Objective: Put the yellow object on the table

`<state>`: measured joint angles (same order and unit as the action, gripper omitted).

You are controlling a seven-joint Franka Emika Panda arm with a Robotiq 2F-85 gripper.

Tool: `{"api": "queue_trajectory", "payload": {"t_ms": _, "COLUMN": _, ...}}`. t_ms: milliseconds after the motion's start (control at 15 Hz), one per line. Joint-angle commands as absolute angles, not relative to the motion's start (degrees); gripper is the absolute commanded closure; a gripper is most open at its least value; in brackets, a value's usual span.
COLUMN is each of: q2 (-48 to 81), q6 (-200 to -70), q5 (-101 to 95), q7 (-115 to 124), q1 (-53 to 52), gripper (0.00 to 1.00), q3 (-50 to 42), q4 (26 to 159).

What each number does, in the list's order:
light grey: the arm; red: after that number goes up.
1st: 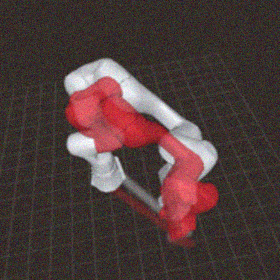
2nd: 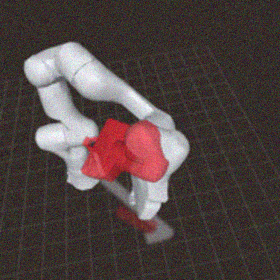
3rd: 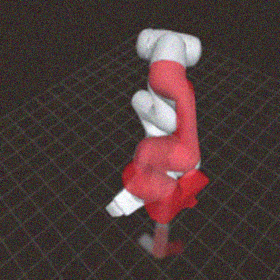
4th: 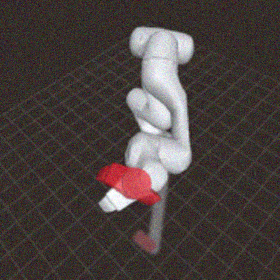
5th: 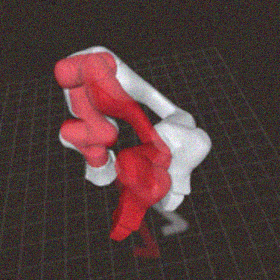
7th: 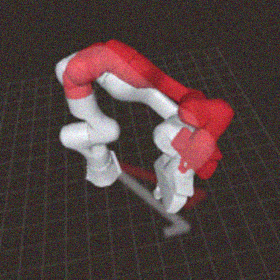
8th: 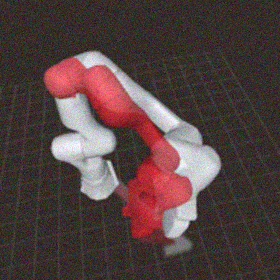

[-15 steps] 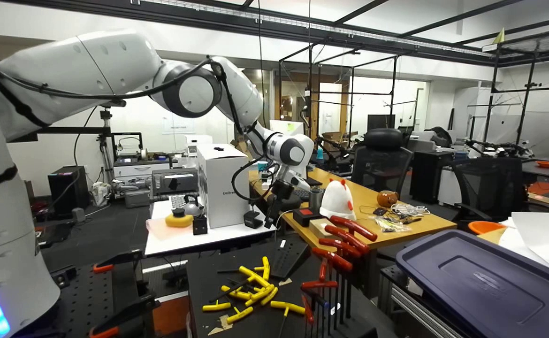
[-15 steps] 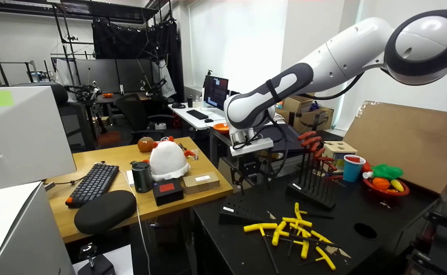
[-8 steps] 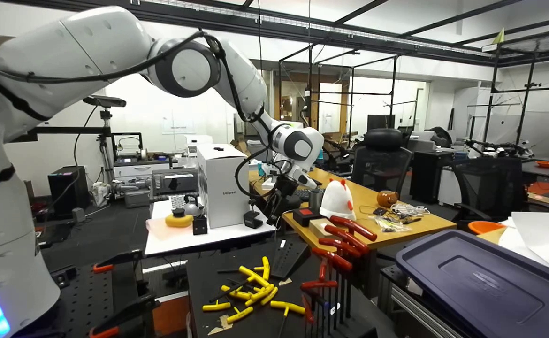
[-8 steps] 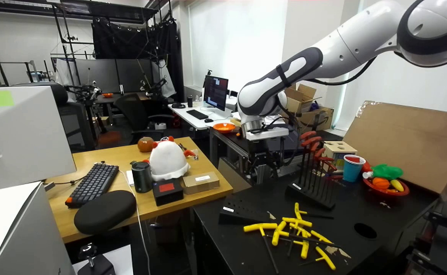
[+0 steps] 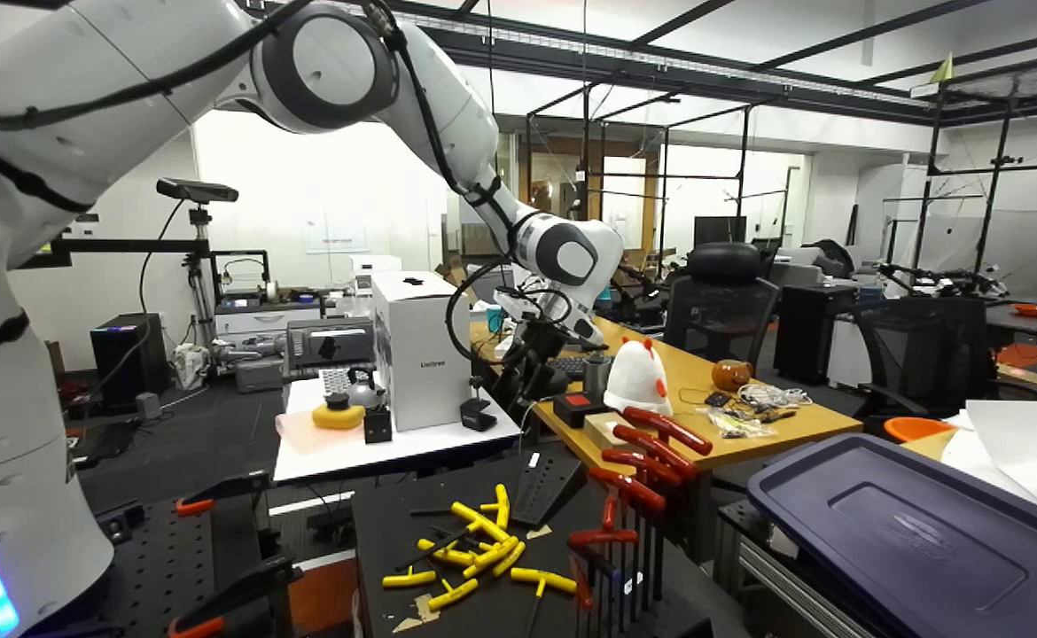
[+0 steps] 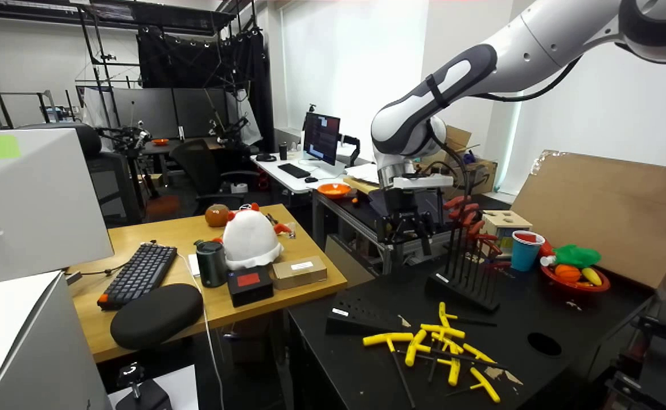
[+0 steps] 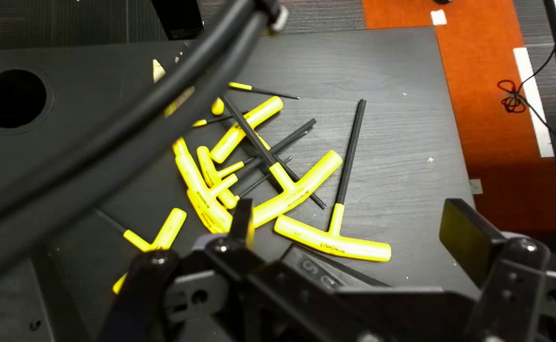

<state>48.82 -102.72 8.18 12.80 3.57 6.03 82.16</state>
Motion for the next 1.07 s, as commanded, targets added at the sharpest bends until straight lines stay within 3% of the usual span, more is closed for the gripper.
{"api": "queue_trajectory", "payload": {"t_ms": 0, "q2": 41.8, "q6": -104.8, "q5": 10.3, "q7": 6.9, "q1": 3.9, "gripper": 0.00, "q3": 4.4, "q4": 90.7}}
{"api": "queue_trajectory", "payload": {"t_ms": 1000, "q2": 25.8, "q6": -118.1, "q5": 23.6, "q7": -15.3, "q1": 12.2, "gripper": 0.00, "q3": 3.0, "q4": 109.2}}
